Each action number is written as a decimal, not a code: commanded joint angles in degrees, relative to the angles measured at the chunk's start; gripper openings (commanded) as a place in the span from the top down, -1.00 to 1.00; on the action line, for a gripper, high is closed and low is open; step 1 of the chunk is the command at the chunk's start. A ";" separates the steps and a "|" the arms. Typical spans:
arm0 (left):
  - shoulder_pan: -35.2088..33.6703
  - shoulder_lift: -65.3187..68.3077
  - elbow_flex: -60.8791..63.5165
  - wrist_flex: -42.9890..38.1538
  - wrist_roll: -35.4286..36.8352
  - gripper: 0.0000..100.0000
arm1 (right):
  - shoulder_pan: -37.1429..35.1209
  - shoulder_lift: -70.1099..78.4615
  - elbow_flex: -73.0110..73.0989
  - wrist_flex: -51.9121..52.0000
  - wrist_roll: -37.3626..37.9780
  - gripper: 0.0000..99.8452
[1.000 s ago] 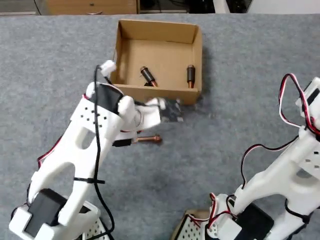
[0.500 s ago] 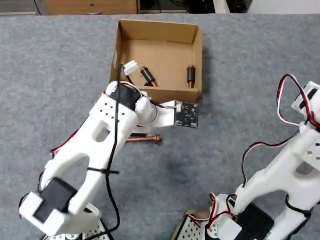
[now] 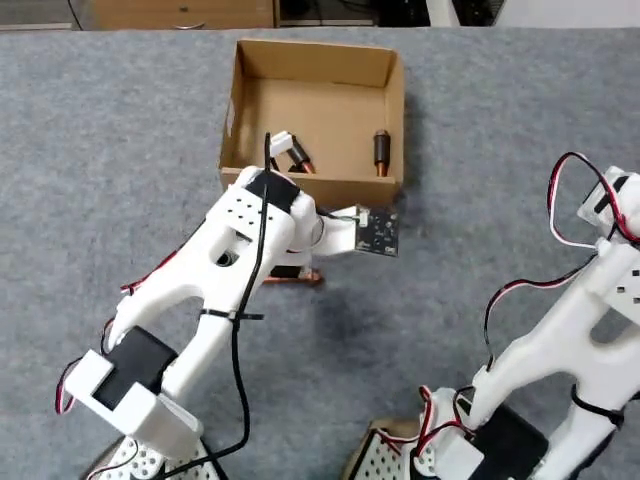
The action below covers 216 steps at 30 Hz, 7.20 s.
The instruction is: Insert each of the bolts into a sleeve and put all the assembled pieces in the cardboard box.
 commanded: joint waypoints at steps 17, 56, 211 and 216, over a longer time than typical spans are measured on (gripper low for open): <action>0.35 7.25 1.23 -6.33 0.79 0.87 | -5.85 -1.80 3.82 -2.99 0.44 1.00; 1.93 16.40 2.81 -14.68 14.15 0.96 | -6.81 -1.98 6.90 -5.01 0.35 1.00; 6.15 -69.49 16.53 -12.84 96.00 0.96 | -75.38 -80.75 73.45 -24.62 -5.19 1.00; 6.42 -69.41 16.26 -11.96 96.00 0.96 | -75.38 -80.75 73.54 -24.53 -5.10 1.00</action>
